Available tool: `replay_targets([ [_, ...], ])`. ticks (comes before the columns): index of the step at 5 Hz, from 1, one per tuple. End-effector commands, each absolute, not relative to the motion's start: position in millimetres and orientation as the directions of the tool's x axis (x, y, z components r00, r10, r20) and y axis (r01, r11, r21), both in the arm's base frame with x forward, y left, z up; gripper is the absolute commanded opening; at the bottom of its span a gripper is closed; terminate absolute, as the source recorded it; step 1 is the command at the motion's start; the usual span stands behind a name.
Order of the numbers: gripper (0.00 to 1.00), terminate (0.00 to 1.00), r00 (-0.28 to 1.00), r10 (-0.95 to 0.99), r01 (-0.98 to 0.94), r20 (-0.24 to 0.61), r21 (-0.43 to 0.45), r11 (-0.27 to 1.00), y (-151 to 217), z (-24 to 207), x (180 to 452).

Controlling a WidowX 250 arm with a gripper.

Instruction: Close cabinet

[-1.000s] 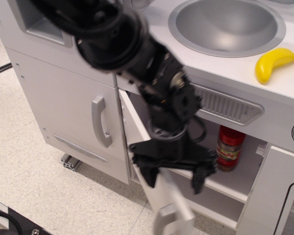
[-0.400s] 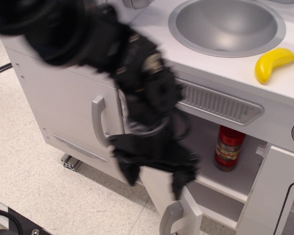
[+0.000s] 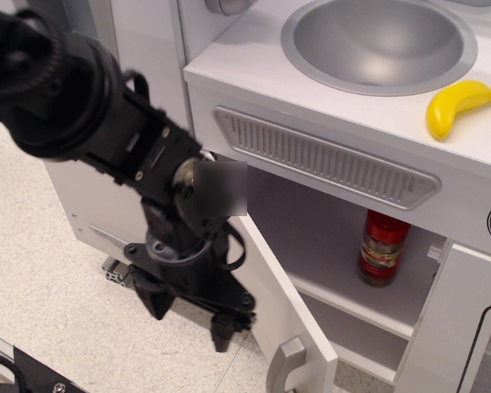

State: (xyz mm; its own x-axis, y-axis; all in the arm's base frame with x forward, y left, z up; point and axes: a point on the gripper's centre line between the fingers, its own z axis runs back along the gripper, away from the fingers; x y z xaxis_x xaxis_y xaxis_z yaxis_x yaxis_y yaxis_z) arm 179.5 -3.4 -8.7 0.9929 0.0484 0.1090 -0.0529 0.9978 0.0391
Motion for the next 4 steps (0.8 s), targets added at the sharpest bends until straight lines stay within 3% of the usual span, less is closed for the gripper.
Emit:
replay_targets([
  [1,1.0,0.0,0.981,0.059,-0.075,0.183,0.082,0.994,-2.8,-42.3,210.2],
  [4,1.0,0.0,0.938,0.263,-0.261,0.226,-0.04,0.965,-45.1,-47.7,260.6],
])
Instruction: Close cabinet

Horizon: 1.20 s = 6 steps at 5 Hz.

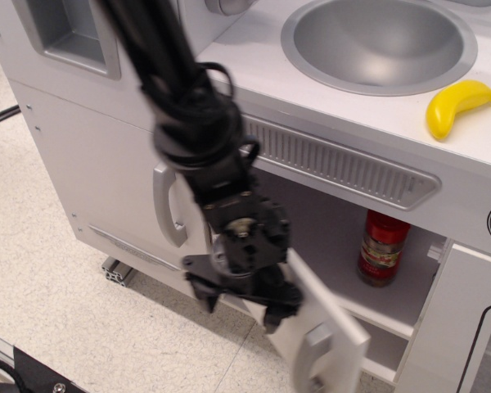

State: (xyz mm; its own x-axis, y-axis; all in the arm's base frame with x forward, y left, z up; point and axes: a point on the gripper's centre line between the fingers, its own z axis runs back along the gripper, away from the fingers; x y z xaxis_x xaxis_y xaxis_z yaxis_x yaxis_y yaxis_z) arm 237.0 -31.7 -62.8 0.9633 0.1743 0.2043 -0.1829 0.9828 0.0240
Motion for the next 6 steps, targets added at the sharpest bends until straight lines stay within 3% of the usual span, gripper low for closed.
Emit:
replay_targets([
  [1,1.0,0.0,0.902,0.387,-0.374,0.192,-0.1,0.922,-59.6,-45.1,270.2],
  [2,1.0,0.0,0.828,0.524,-0.497,0.2,-0.171,0.851,-71.4,-45.4,279.8],
  [6,1.0,0.0,0.773,0.587,-0.552,0.242,-0.201,0.81,-83.5,-55.3,310.4],
])
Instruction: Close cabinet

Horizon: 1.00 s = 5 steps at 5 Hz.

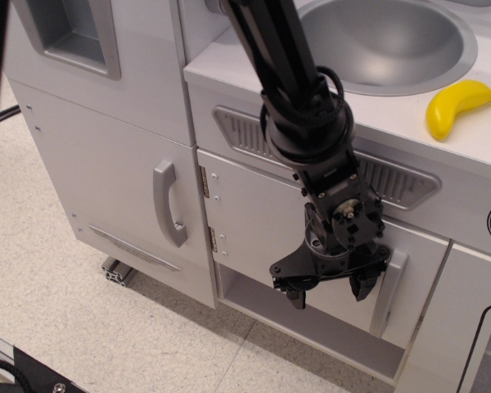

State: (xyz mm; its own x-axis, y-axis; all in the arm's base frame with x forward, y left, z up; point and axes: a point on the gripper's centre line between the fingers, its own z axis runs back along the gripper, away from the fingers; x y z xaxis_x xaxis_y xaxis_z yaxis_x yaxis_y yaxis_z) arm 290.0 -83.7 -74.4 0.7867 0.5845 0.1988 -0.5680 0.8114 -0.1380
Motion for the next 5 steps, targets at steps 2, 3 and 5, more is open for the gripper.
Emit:
replay_targets([
  [2,1.0,0.0,0.785,0.572,-0.535,0.236,-0.208,0.819,-75.1,-50.3,306.3],
  [3,1.0,0.0,0.82,0.527,-0.496,0.223,-0.183,0.849,-62.4,-44.2,282.2],
  [5,1.0,0.0,0.889,0.404,-0.387,0.214,-0.12,0.914,-34.6,-40.8,239.8],
])
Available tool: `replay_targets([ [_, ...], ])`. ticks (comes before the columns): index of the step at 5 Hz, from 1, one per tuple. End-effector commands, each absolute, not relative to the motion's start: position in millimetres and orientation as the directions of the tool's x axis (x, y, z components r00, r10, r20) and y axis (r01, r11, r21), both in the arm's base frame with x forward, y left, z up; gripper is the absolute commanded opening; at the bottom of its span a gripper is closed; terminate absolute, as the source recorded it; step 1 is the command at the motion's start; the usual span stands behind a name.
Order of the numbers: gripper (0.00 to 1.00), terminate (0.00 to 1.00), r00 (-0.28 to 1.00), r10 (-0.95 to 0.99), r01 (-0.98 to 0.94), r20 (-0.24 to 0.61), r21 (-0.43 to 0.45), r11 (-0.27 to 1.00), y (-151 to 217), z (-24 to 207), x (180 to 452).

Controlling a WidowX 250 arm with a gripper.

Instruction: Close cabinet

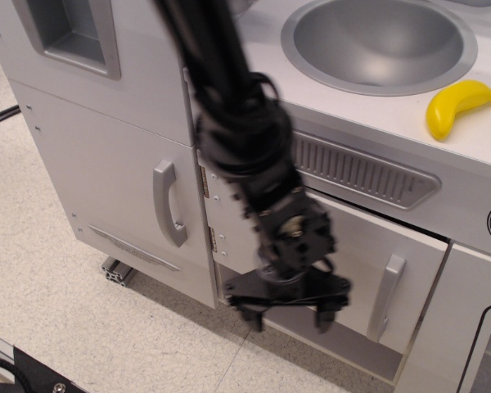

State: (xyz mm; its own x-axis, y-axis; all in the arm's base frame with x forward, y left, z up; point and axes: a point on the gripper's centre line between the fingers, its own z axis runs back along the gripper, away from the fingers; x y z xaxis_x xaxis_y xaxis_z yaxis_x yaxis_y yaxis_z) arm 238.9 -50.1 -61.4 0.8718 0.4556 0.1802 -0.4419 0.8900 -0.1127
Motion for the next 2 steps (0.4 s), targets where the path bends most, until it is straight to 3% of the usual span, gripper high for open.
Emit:
replay_targets([
  [1,1.0,0.0,0.889,0.404,-0.387,0.214,-0.12,0.914,-34.6,-40.8,239.8],
  [2,1.0,1.0,0.889,0.404,-0.387,0.214,-0.12,0.914,-34.6,-40.8,239.8],
])
